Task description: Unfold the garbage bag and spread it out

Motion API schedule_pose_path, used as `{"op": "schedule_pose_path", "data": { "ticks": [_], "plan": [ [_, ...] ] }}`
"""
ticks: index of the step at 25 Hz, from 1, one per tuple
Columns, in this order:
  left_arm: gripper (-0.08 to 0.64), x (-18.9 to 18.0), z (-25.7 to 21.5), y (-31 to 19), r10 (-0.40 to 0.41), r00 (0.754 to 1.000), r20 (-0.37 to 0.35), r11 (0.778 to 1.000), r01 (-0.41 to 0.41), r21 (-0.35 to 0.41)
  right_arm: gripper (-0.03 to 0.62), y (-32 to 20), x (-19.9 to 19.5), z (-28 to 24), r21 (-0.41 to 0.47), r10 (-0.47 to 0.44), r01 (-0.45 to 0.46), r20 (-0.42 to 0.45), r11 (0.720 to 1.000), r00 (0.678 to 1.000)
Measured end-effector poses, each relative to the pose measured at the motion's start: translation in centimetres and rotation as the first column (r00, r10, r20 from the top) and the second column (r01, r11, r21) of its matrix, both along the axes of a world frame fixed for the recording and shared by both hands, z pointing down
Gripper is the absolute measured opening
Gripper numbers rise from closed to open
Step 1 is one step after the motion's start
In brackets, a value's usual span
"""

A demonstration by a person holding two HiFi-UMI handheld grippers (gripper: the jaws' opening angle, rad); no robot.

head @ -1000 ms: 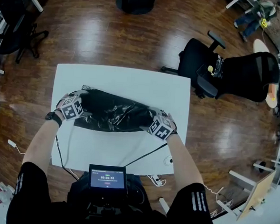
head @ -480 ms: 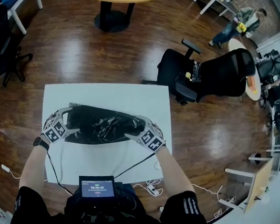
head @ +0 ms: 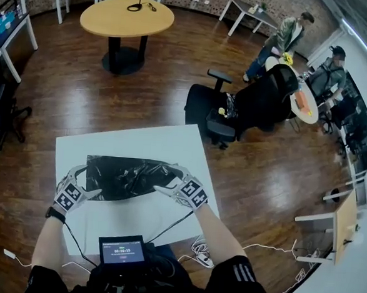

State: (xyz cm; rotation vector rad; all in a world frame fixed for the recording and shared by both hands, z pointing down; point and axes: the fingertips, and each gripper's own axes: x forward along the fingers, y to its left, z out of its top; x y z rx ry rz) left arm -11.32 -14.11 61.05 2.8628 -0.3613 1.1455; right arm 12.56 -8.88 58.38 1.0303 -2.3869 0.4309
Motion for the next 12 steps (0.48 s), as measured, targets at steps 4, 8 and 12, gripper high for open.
{"op": "schedule_pose_path", "data": {
  "ticks": [4,8,12],
  "plan": [
    [0.436,-0.2,-2.5,1.2,-0.009,0.999,-0.047,1.0,0.01,0.026,0.417,1.4,-0.5,-2.6,0.031,0.046,-0.047,0.036,0.998,0.998],
    [0.436,-0.2,-3.6,2.6,-0.025,0.995,-0.092,0.999,0.028,0.039,0.374,3.3,-1.3,-4.9,0.035,0.062,-0.065,0.075,0.997,0.995],
    [0.436,-0.1,-4.3,4.7,-0.031,0.994,-0.105,0.998,0.036,0.045,0.373,5.0,-1.4,-7.8,0.07,0.085,-0.096,0.148,0.993,0.985]
  ]
}}
